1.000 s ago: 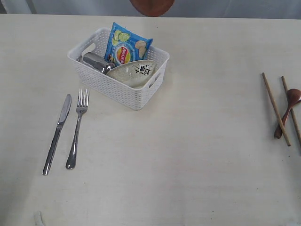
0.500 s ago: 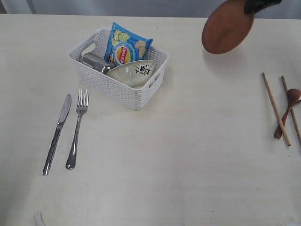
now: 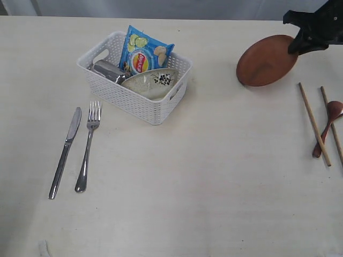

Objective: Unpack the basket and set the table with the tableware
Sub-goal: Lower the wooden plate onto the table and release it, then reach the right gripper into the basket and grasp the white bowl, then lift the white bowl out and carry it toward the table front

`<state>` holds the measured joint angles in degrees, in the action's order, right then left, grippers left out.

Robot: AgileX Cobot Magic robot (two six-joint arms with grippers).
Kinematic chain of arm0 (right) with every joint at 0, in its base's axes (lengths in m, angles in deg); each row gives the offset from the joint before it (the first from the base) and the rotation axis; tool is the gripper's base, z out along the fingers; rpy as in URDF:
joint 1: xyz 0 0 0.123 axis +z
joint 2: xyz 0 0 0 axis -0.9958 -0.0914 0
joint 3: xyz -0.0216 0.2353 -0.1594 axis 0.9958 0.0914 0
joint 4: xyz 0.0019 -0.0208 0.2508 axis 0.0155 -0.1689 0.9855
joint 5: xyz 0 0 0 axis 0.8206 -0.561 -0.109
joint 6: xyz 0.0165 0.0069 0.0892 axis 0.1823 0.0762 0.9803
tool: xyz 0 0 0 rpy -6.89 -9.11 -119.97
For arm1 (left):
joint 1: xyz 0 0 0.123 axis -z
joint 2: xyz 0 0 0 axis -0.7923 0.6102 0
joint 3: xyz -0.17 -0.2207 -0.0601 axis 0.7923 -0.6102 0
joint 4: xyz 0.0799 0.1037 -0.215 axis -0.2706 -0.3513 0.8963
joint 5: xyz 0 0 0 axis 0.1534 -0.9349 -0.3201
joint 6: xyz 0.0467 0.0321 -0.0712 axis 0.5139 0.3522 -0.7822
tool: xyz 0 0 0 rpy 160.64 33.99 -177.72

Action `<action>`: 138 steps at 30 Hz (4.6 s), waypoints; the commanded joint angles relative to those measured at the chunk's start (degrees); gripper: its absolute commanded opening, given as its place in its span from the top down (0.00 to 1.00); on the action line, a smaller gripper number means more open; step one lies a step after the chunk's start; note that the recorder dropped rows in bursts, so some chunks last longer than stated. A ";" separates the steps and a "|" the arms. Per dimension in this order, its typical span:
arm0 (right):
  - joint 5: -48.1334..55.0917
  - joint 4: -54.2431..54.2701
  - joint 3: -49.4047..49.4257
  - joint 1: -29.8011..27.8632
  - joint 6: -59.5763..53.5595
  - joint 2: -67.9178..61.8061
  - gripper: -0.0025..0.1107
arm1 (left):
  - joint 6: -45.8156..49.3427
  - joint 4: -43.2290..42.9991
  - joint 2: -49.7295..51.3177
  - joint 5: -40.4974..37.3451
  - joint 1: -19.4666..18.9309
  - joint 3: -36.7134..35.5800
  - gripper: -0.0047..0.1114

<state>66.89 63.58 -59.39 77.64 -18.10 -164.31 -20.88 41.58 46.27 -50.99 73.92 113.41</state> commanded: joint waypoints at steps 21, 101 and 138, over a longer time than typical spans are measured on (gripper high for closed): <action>-0.69 0.59 0.19 -0.08 -4.57 0.60 0.53 | 0.32 -0.01 -0.36 1.07 0.37 -0.34 0.96; 20.13 0.22 -16.33 39.29 -44.58 -3.61 0.98 | 0.32 0.91 -0.36 0.71 0.37 -0.34 0.96; 14.64 -6.61 7.26 51.94 -31.47 26.10 0.98 | 0.32 0.80 -0.36 0.71 0.37 -0.34 0.96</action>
<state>85.82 58.92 -57.70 126.22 -49.35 -142.36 -20.78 42.18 46.27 -50.39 73.92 113.41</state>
